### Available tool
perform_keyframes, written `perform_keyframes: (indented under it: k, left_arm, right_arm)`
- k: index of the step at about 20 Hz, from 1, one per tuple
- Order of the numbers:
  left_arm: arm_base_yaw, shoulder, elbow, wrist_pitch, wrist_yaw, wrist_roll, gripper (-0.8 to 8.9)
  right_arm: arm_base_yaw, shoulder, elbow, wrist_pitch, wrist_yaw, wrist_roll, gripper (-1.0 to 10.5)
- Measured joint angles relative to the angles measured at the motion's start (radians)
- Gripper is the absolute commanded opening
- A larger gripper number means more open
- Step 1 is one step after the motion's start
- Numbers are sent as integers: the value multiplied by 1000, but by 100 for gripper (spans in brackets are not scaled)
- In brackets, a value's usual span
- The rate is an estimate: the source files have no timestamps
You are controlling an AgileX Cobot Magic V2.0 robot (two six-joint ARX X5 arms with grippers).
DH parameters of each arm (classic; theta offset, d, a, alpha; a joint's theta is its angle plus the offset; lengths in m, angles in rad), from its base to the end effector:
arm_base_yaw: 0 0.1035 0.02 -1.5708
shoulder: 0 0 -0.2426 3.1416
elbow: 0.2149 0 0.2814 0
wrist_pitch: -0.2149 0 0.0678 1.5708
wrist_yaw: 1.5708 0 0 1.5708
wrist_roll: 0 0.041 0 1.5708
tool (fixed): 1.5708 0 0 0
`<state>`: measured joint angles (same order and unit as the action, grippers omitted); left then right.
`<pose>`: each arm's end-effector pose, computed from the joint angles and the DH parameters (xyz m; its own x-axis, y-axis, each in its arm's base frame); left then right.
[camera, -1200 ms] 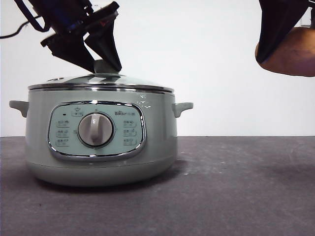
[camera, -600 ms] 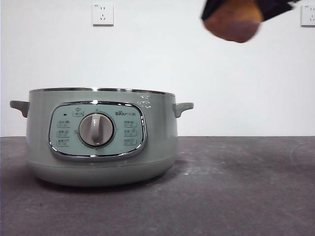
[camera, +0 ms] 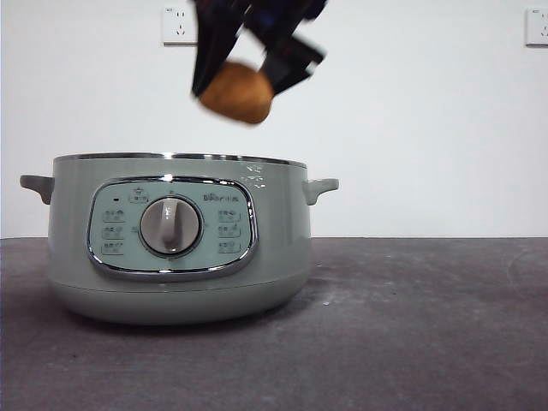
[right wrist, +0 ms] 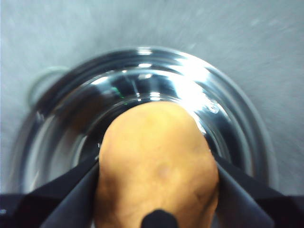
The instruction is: Pick up the potato,open the lid,put the potato in the pot,close the lid
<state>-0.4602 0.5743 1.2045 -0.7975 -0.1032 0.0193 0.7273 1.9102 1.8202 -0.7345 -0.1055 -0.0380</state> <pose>0.1006 -0.0451 0.4277 0.9245 -0.3433 -0.1656 0.3536 0.9347 0.0362 0.3360 0.3049 0.2876 0.4343 0.5275 -0.7301 -0.7349 0.6762 0.0515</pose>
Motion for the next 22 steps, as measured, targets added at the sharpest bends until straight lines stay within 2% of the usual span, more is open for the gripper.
perform_keyframes:
  k: [5,13,14,16,17,19,22]
  left_arm:
    - [0,8,0,-11,1,0,-9]
    - [0,13,0,-11,0,0,-9]
    - [0,17,0,-11,0,0,-9]
    - [0,22,0,-16,0,0,-9]
    - [0,23,0,-24,0,0,-9]
    - [0,24,0,-35,0,0,-9]
    - [0,26,0,-41,0,0,-9]
  right_arm:
    - [8,233,152,-88,0,-57,-11]
    - [20,327,160,-110,-15,-93,14]
    - [20,327,160,-109,-15,-94,93]
    - [24,327,160,-109,-14,-93,364]
    - [25,327,160,-110,-4,-93,420]
    - [27,331,160,-110,30,-92,418]
    - [33,331,163,-111,30,-90,409]
